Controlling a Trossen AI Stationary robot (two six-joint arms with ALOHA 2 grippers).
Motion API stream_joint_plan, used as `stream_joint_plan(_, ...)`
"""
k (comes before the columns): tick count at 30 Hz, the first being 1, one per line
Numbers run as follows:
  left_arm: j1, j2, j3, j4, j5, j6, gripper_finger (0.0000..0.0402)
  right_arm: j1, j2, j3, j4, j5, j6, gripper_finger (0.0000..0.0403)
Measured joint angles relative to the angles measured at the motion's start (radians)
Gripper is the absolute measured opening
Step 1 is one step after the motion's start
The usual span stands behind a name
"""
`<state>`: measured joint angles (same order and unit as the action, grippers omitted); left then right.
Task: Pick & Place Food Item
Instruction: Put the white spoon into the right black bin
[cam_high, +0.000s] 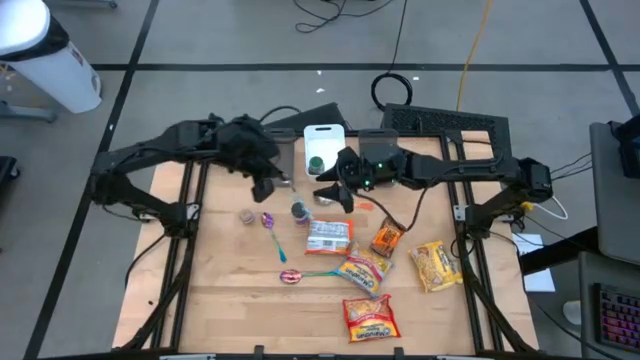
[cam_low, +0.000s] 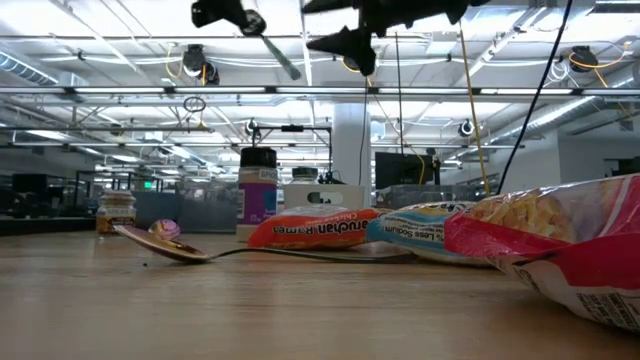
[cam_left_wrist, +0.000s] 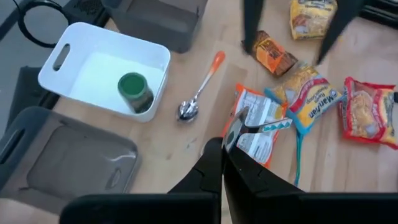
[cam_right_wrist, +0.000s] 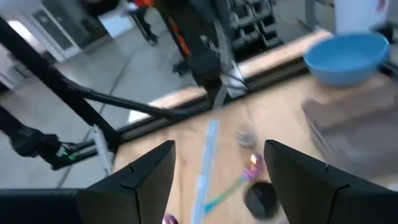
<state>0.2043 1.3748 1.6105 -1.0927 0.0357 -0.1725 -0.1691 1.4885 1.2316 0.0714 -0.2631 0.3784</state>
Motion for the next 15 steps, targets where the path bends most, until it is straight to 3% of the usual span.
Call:
stream_joint_plan(5, -0.004, 0.1, 0.113, 0.0, 0.001, -0.021, 0.0004, -0.035, 0.0, 0.0, -0.02, -0.126, -0.009, 0.0242)
stream_joint_plan(15, -0.004, 0.236, 0.355, -0.041, -0.061, -0.072, 0.0007, -0.067, 0.001, 0.0, -0.053, -0.26, -0.08, 0.0242)
